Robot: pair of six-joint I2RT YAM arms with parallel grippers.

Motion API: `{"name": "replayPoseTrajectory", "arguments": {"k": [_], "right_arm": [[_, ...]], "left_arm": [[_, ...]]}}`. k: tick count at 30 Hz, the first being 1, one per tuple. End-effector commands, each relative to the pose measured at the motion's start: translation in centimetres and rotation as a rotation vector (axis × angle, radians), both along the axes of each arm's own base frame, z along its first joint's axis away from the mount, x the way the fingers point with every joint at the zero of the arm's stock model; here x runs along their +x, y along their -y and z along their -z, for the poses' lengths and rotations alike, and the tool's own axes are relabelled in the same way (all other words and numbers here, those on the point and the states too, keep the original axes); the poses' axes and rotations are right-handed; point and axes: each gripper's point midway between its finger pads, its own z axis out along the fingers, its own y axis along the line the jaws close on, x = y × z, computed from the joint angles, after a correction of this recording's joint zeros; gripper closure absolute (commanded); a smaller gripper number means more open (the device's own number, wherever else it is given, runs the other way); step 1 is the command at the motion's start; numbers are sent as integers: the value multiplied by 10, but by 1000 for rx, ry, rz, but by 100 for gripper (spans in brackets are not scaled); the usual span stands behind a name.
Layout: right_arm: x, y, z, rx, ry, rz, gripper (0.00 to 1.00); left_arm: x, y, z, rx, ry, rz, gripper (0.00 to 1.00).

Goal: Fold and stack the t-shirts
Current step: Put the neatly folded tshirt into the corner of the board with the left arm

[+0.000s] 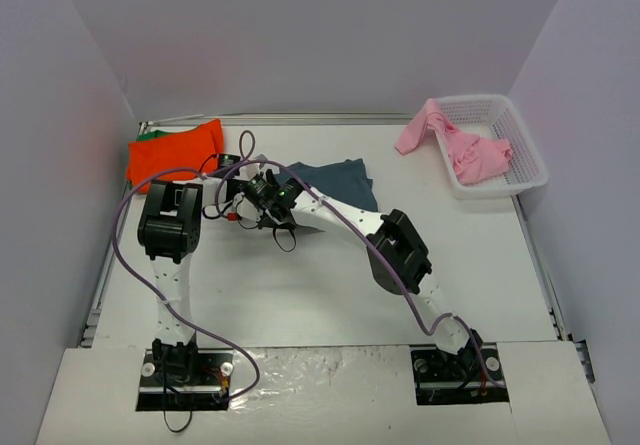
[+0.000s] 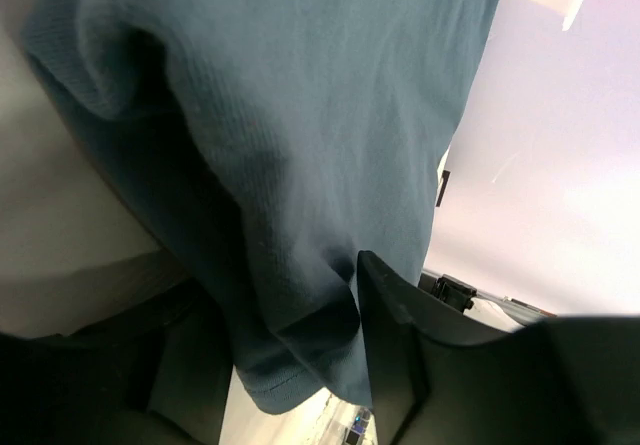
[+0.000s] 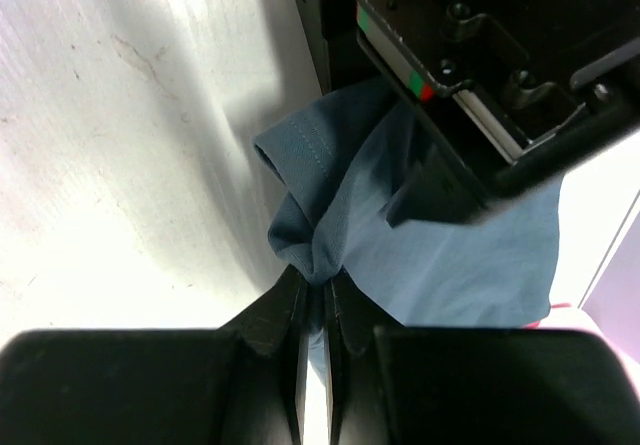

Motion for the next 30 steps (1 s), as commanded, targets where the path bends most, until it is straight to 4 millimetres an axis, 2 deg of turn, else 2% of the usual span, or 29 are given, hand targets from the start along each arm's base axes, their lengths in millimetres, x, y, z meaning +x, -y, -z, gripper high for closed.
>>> {"name": "replayPoseTrajectory", "arguments": {"k": [1,3,4,5,8,11,17,18,19,20,22,23,24,26,28,30], "right_arm": [[-2,-23,-16,63,28,-22,100],[-2,-23,-15,60,27,-22,100],[-2,-24,-15,62,27,-21,100],[-2,-24,-14,64,26,-20,100],[-4,-27,-16,66,25,-27,100],[-6,-28,-14,63,19,-30,100],[-11,-31,-10,55,12,-41,99],[-14,-32,-7,46,0,-53,60],[-20,-29,-4,23,-19,-67,49],[-23,-29,-2,16,-33,-83,46],[-38,-33,-6,23,-63,-120,24],[-49,-31,0,20,-100,-140,12],[-58,-32,-7,31,-109,-159,1],[-77,-32,-6,18,-132,-196,0],[-99,-21,-5,7,-181,-226,0],[-124,-10,-15,25,-240,-289,0]], "left_arm": [[-4,10,11,33,-6,14,55],[-4,10,9,27,1,17,63],[-4,10,8,26,7,18,74],[-4,10,8,26,8,18,81],[-3,10,7,28,11,19,93],[-1,11,6,24,13,18,98],[-2,11,2,15,11,19,98],[-2,11,1,15,14,20,98],[-3,11,1,16,17,19,98],[-3,12,0,17,20,21,98],[-2,10,0,19,26,19,98],[-2,10,0,22,30,19,98],[-2,10,0,22,36,22,98],[-2,10,0,21,35,24,98],[-1,10,-1,18,45,29,98],[0,9,-3,20,62,35,98]]}}
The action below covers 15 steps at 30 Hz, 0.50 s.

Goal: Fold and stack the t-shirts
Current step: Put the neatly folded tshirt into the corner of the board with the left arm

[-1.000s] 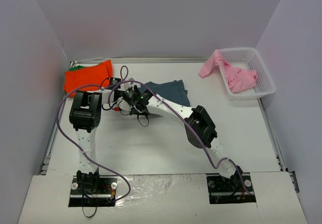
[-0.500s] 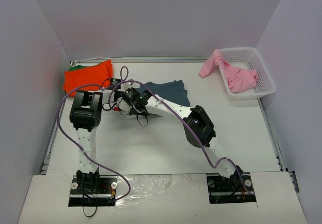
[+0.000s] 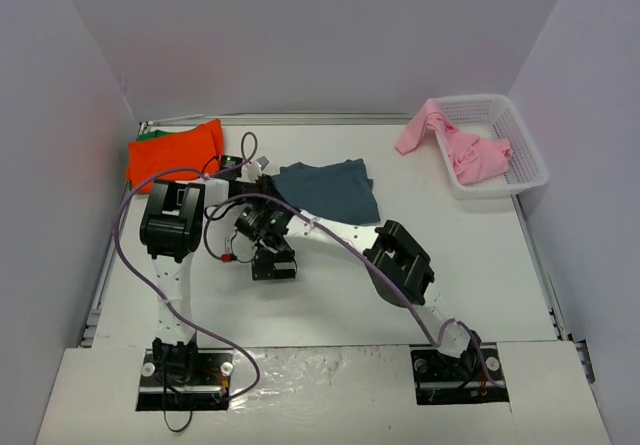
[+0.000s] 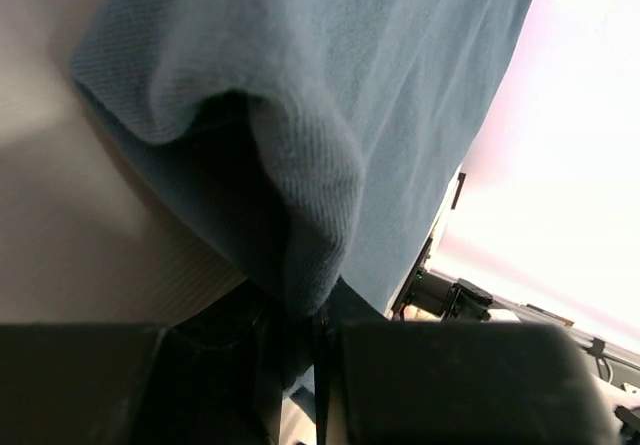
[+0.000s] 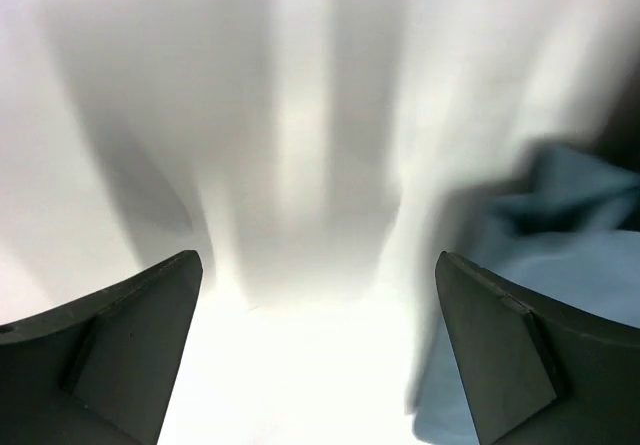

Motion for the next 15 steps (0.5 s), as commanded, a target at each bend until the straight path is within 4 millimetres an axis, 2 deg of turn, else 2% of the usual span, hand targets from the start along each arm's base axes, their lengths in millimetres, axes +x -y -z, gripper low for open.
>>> {"name": "replayPoseTrajectory", "arguments": {"k": [1,2,3,4,6,7,8,10,11,12,15], "right_arm": [[-56,11,-46,58,-113,-146,0],[-57,20,-53,71,-130,-149,0],[-70,31,-61,98,-186,-169,0],[-73,45,-63,89,-217,-185,0],[-53,74,-77,132,-223,-124,0],[-49,92,-71,122,-249,-109,0],[-26,116,-74,135,-241,-31,0],[-10,147,-77,129,-253,51,0],[-3,162,-76,123,-265,96,0],[13,189,-72,122,-268,189,0],[30,230,-61,138,-301,335,0]], "left_arm": [[0,8,-14,-5,66,40,98],[0,6,-14,-2,61,40,98],[1,5,-14,0,72,41,98],[1,4,-14,1,73,42,98],[2,0,-16,11,85,45,98],[1,-1,-15,23,77,45,98],[2,-3,-18,27,88,48,97],[3,-6,-19,49,101,54,98],[4,-8,-21,56,108,56,98],[5,-11,-21,84,119,63,98],[11,-19,-21,131,161,75,98]]}}
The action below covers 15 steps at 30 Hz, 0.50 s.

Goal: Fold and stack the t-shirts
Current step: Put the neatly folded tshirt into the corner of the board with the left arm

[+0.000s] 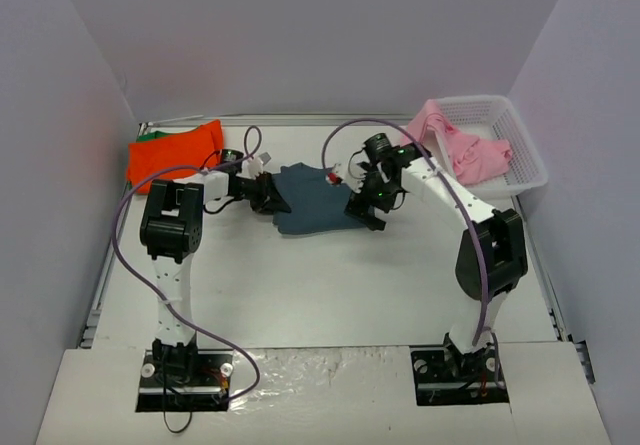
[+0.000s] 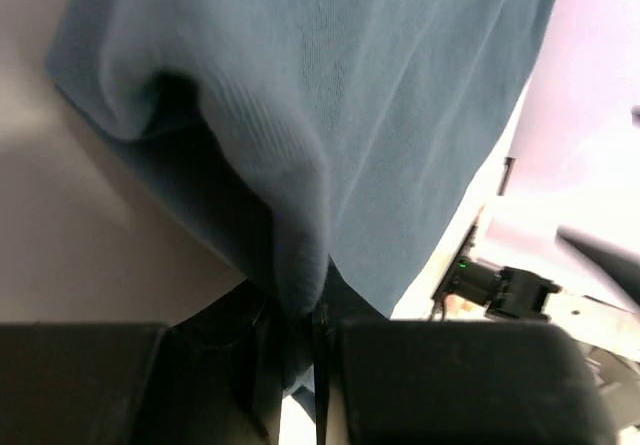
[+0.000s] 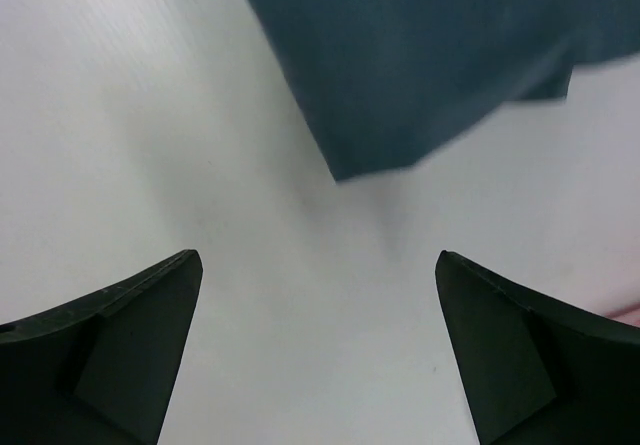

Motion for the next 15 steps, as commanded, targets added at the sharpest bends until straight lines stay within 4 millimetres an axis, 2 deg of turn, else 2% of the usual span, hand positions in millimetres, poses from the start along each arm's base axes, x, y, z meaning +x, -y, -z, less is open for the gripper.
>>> {"name": "replayPoseTrajectory", "arguments": {"k": [1,4,6,7,8,10,11,14,15], "right_arm": [[-23,41,21,-29,-169,71,0],[-21,54,24,33,-204,132,0],[-22,56,27,56,-215,162,0],[-20,61,29,66,-219,184,0],[-21,61,32,84,-237,191,0],[-20,67,35,103,-255,214,0],[-20,68,37,112,-269,221,0],[-16,77,42,132,-289,248,0],[-17,75,44,156,-308,249,0]], "left_arm": [[13,-15,-24,68,99,16,98],[17,-29,-23,132,92,18,98],[32,-43,-30,212,163,19,98],[31,-49,-31,245,149,21,98],[41,-53,-40,278,195,20,98],[46,-65,-42,348,195,3,98],[58,-66,-54,359,241,-1,98],[68,-79,-56,436,243,-4,98],[77,-83,-69,465,263,-17,98]]}}
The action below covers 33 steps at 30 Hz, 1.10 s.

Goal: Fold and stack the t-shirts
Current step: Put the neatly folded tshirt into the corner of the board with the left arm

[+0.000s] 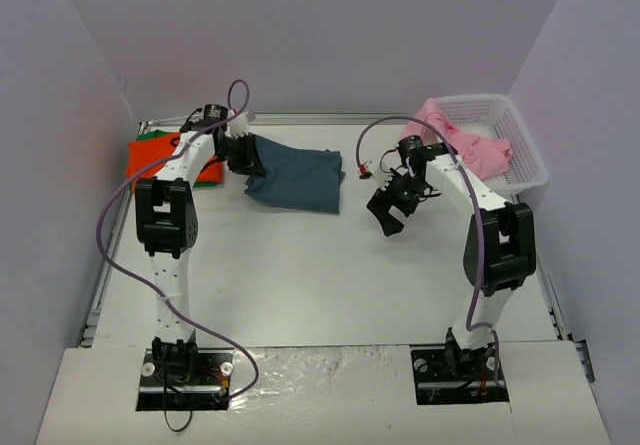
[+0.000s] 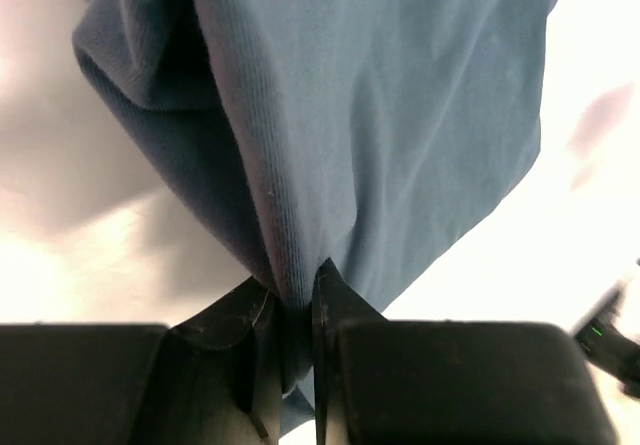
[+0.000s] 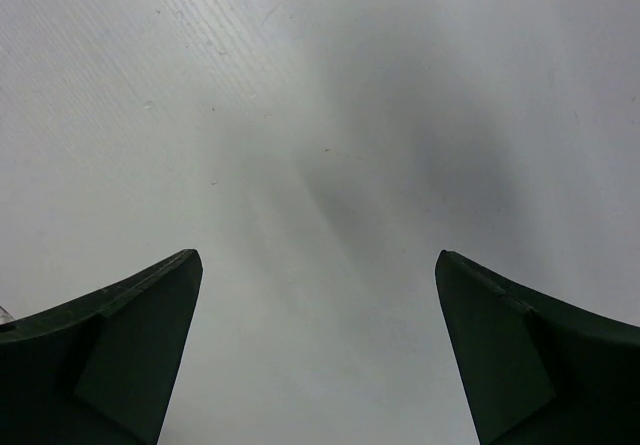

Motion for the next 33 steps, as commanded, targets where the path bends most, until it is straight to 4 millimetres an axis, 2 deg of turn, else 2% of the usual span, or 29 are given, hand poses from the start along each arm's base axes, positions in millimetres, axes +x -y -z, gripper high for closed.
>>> {"name": "replayPoseTrajectory", "arguments": {"k": [1,2,3,5,8,9,12,16,22,29,33], "right_arm": [[-11,2,10,73,-98,31,0],[-12,3,14,85,-116,39,0],[-14,3,17,90,-127,39,0],[-15,6,20,91,-136,42,0],[-17,7,23,110,-147,43,0],[-18,8,24,112,-152,44,0],[-22,10,29,120,-167,42,0],[-25,12,37,114,-192,42,0],[-28,13,42,108,-207,41,0],[-30,13,46,105,-220,40,0],[-32,12,48,108,-230,39,0]], "left_arm": [[11,-22,-12,128,21,-11,98],[15,-22,-15,139,31,-8,98],[22,-26,-28,164,56,-17,98],[29,-34,-24,217,61,-24,98],[40,-55,-30,336,87,-66,98],[47,-58,-38,352,115,-76,98],[52,-72,-45,422,140,-98,98],[63,-93,-70,529,235,-114,98],[64,-126,-97,707,304,-136,98],[59,-133,-123,738,349,-153,98],[58,-143,-145,783,390,-192,98]]}}
